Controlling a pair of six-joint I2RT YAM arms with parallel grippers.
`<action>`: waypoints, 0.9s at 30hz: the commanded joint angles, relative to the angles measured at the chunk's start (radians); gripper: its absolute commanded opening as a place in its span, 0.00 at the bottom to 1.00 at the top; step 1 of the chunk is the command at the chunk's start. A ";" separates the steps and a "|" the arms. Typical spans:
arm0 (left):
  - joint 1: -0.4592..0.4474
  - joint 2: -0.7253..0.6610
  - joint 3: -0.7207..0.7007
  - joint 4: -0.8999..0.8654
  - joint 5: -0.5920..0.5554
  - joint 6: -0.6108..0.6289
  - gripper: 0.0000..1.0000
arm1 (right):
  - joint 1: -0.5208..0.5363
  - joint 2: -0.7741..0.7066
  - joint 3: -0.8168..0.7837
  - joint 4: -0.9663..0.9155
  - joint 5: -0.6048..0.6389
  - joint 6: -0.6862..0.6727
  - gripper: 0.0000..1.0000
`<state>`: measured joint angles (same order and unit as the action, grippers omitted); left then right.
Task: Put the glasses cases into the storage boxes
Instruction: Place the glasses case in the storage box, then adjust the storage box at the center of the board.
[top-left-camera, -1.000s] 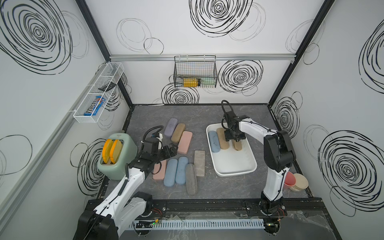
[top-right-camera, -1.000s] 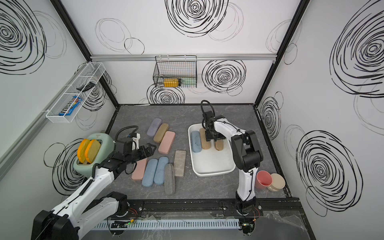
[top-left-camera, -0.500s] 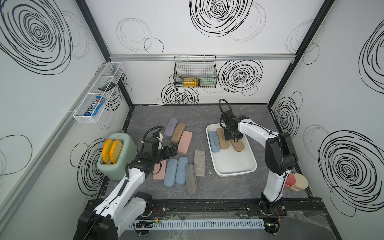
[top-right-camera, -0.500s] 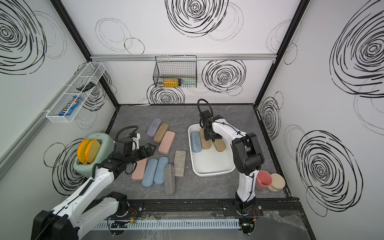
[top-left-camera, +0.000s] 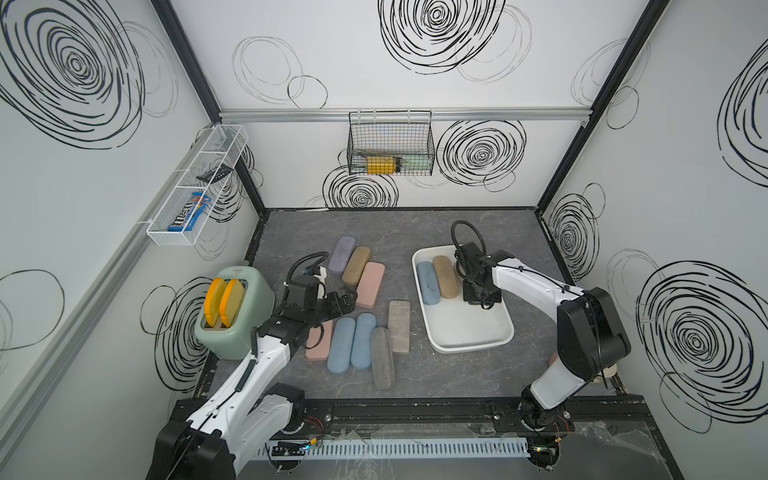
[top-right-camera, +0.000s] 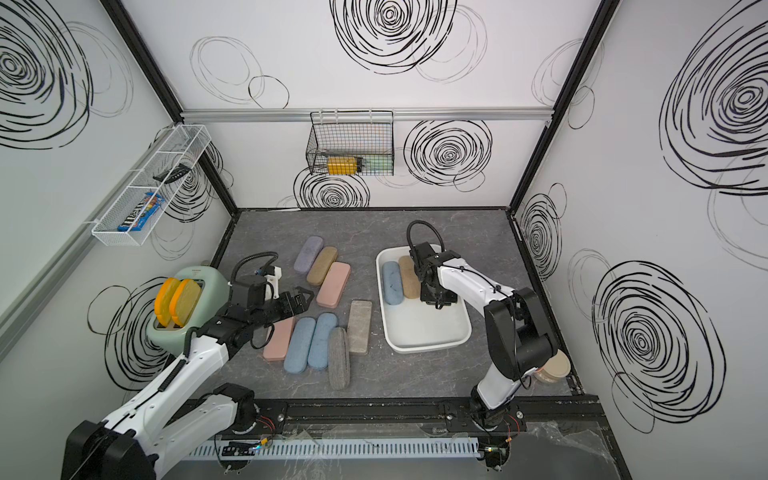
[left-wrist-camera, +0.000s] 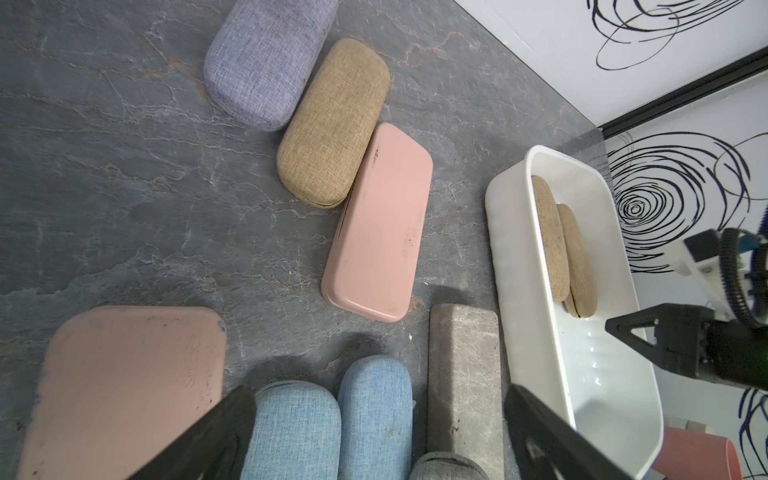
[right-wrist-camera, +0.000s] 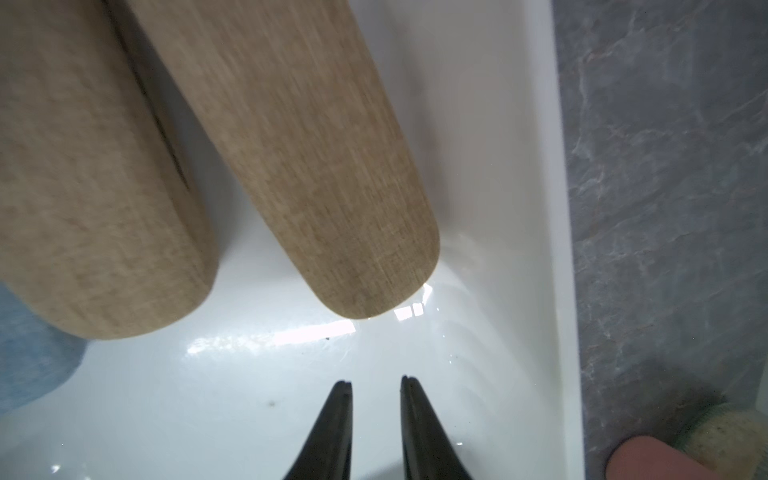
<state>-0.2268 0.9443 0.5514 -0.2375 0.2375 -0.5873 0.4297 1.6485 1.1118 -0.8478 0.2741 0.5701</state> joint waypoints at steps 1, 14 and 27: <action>-0.008 -0.010 -0.002 0.013 -0.010 -0.005 0.98 | -0.024 -0.036 -0.047 0.035 -0.046 0.027 0.25; -0.014 -0.012 -0.001 0.009 -0.016 -0.005 0.98 | -0.077 0.016 -0.058 0.163 -0.076 -0.025 0.21; -0.017 -0.017 0.001 0.003 -0.021 -0.005 0.98 | -0.080 0.117 0.074 0.177 -0.104 -0.052 0.19</action>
<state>-0.2359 0.9405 0.5514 -0.2379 0.2295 -0.5873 0.3519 1.7538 1.1416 -0.6792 0.1711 0.5232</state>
